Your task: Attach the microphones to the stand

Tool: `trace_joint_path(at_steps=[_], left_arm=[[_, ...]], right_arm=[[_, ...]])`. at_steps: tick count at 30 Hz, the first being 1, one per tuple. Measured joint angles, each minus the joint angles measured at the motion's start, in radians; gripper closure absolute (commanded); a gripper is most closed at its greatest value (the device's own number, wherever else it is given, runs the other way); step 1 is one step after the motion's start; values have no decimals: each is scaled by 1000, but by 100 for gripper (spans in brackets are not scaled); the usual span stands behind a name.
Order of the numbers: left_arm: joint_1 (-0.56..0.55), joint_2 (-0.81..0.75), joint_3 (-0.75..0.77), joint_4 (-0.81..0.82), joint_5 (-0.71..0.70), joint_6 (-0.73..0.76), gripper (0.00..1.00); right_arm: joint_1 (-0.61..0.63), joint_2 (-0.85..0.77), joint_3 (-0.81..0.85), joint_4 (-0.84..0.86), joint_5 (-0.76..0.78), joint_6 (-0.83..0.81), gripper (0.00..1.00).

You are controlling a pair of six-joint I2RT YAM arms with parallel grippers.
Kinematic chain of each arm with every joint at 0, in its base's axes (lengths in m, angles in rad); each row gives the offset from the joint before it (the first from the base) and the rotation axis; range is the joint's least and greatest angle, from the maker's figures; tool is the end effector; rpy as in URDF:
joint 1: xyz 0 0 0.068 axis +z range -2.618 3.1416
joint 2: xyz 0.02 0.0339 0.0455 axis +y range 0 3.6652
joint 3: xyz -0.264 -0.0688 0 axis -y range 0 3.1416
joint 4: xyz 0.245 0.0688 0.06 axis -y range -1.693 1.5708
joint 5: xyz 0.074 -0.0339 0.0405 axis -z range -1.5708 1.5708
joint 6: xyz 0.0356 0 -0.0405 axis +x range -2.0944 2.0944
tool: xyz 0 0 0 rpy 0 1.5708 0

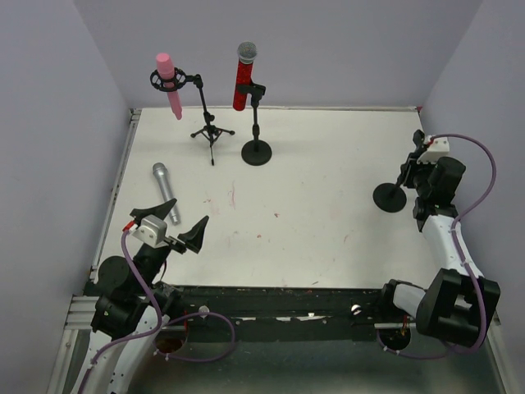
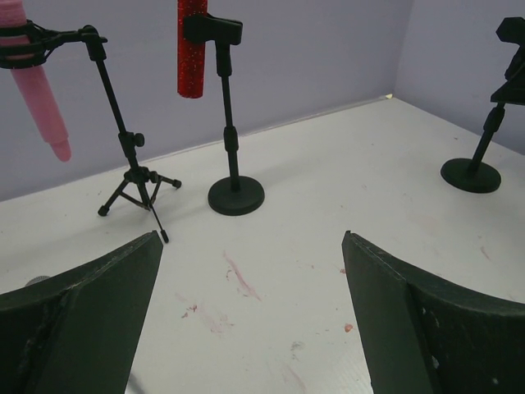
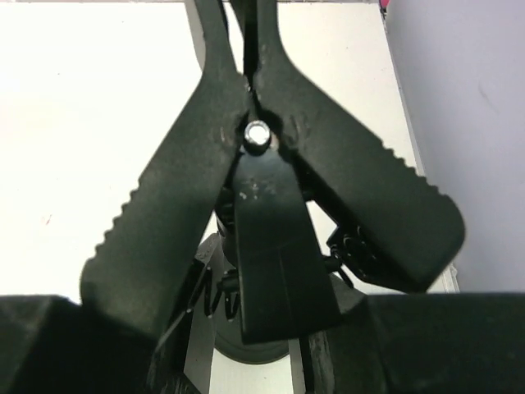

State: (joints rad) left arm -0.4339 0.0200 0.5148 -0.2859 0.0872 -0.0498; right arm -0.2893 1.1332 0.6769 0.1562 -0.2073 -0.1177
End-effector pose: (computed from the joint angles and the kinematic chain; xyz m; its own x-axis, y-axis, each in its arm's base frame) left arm 0.0443 -0.0239 0.3106 0.1632 -0.1303 -0.9779 0.5049 0.8627 -0.0307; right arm 0.2498 -0.0667 0.2664 -0.2920 -0.0330 -0.9558 0.0568 0.9970 -0.0518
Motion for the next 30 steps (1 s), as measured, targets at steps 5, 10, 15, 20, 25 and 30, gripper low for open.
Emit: trace_joint_path(at_steps=[5, 10, 15, 20, 25, 30], left_arm=[[0, 2, 0, 0, 0, 0, 1], [0, 2, 0, 0, 0, 0, 1], [0, 2, 0, 0, 0, 0, 1], [0, 8, 0, 0, 0, 0, 1], [0, 11, 0, 0, 0, 0, 1], [0, 27, 0, 0, 0, 0, 1]], right_arm=[[0, 26, -4, 46, -9, -21, 73], [0, 51, -5, 71, -47, -40, 81], [-1, 55, 10, 47, -129, -67, 84], [-5, 86, 97, -93, -359, -143, 85], [17, 115, 191, -219, -613, -204, 85], [164, 144, 283, -325, -744, -292, 84]])
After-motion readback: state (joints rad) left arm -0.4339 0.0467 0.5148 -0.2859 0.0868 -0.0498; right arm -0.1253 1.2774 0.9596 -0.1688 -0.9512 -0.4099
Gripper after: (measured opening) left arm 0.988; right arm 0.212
